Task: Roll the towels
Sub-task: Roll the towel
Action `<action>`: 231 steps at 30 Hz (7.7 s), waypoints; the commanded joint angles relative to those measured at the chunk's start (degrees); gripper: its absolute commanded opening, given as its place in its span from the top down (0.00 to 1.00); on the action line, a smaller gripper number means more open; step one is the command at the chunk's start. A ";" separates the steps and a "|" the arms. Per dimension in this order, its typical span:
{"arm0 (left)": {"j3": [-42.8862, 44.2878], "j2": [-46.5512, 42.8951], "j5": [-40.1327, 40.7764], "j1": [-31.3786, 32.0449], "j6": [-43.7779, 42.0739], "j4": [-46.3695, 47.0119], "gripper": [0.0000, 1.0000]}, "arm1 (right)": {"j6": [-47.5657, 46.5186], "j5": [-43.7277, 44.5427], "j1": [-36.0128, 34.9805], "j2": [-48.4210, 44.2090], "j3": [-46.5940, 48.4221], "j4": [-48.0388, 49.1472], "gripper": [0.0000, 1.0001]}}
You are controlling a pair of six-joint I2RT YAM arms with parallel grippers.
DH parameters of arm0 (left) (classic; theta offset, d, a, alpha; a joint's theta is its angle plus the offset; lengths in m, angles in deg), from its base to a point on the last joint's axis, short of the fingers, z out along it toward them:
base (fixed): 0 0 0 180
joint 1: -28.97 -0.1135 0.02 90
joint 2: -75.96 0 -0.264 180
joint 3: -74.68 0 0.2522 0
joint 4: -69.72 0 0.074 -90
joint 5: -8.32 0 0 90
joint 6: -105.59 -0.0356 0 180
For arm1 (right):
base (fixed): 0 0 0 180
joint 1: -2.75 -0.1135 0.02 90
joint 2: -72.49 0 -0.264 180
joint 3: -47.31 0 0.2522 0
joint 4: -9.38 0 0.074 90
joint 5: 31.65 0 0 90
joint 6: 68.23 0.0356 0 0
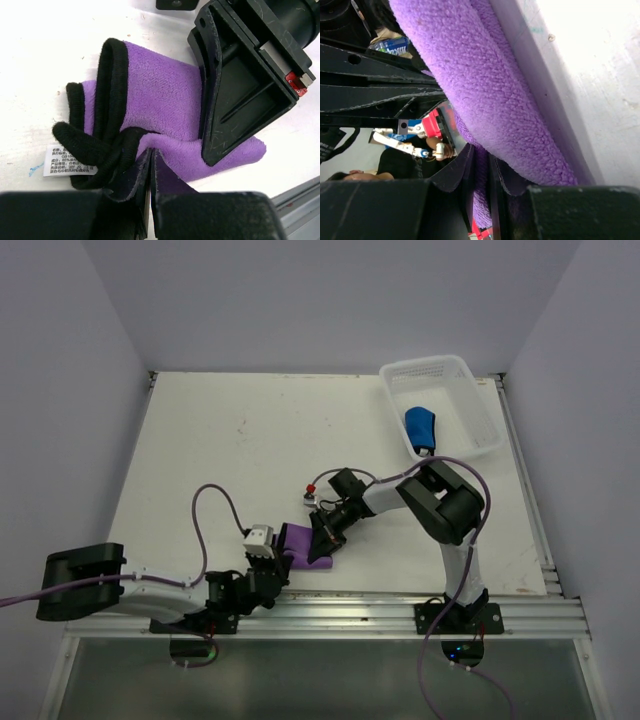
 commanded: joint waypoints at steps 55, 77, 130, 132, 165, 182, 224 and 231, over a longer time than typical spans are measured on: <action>-0.14 3.59 -4.14 -4.84 4.15 0.52 0.97 | -40.40 74.72 -33.87 -27.62 -18.41 22.75 0.69; -1.72 0.60 -4.76 -5.28 4.59 0.44 0.97 | -47.26 69.97 -35.63 -34.74 -22.02 25.92 0.57; -2.60 -0.98 -6.34 -5.45 3.45 0.17 0.97 | -54.56 72.87 -31.85 -20.68 -20.70 29.70 0.52; -2.60 -1.42 -6.34 -5.54 3.45 -0.18 0.97 | -52.89 70.86 -30.45 -21.38 -19.82 27.60 0.56; 1.36 -26.64 -4.59 -5.54 -1.38 -17.93 0.75 | 0.70 13.11 -11.20 -2.76 -10.76 26.94 1.00; 1.27 -30.87 -5.38 -4.66 -2.96 -21.36 0.77 | 6.61 20.75 -10.05 -6.18 0.13 -0.10 1.00; -1.90 -9.78 -1.25 -2.73 16.90 -21.10 0.91 | 10.67 20.93 -9.35 -1.78 9.62 -12.49 0.94; -0.22 -5.55 -1.24 -2.73 18.65 -22.06 0.92 | 8.12 22.95 -8.47 -5.02 11.56 -15.92 0.62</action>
